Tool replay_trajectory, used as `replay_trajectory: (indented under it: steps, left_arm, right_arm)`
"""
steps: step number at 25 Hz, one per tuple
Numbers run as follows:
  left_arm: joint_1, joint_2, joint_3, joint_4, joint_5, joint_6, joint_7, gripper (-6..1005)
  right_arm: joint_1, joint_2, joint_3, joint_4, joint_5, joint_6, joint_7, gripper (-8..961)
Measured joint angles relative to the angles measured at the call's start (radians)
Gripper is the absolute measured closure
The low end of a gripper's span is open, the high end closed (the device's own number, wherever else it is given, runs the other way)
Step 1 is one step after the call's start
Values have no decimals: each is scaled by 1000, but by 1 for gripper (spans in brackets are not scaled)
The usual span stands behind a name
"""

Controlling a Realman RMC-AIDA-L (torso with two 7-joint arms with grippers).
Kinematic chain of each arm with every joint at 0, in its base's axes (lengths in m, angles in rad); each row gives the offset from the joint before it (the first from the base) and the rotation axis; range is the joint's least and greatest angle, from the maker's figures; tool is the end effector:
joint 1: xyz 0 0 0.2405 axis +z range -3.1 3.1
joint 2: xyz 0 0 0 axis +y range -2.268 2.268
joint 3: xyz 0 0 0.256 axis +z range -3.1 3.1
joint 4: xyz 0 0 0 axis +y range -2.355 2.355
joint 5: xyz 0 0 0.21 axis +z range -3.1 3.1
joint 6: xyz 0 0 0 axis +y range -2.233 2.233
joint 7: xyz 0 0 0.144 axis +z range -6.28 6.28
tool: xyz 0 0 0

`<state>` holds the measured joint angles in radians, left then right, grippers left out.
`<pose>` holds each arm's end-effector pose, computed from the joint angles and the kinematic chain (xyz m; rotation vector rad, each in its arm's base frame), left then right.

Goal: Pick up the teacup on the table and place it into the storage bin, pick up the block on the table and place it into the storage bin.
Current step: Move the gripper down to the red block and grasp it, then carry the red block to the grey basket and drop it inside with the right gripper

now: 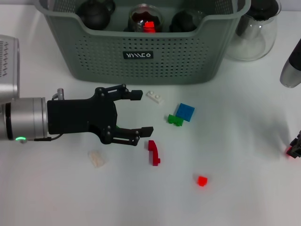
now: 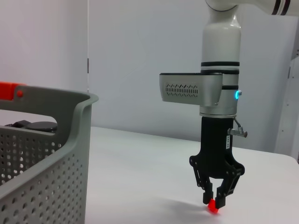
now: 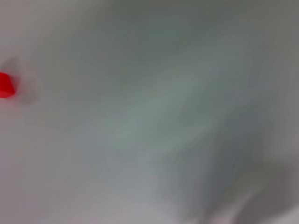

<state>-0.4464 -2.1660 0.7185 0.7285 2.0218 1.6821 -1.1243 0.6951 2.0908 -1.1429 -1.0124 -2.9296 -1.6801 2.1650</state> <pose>-0.2536 0.2892 -0.0262 -2.8378 -0.2764 -0.7603 0.2614 0.3416 0.0120 -2.6801 0.8920 -1.0092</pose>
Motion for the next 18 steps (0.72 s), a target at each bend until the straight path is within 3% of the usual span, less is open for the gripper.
replay_trajectory:
  steps: [8,14,18]
  left_arm:
    - [0,0,-4,-5,0,-1,0,116]
    - [2,0,-5,-5,0,0,1,117]
    - [1,1,-5,-4,0,1,1,118]
  right_arm:
    - [0,0,-1,-11,0,6,6,723]
    - [10,-1,25,-36,16,-26,-6,749]
    - [33,-8,58,-96,111,-89,-31,748]
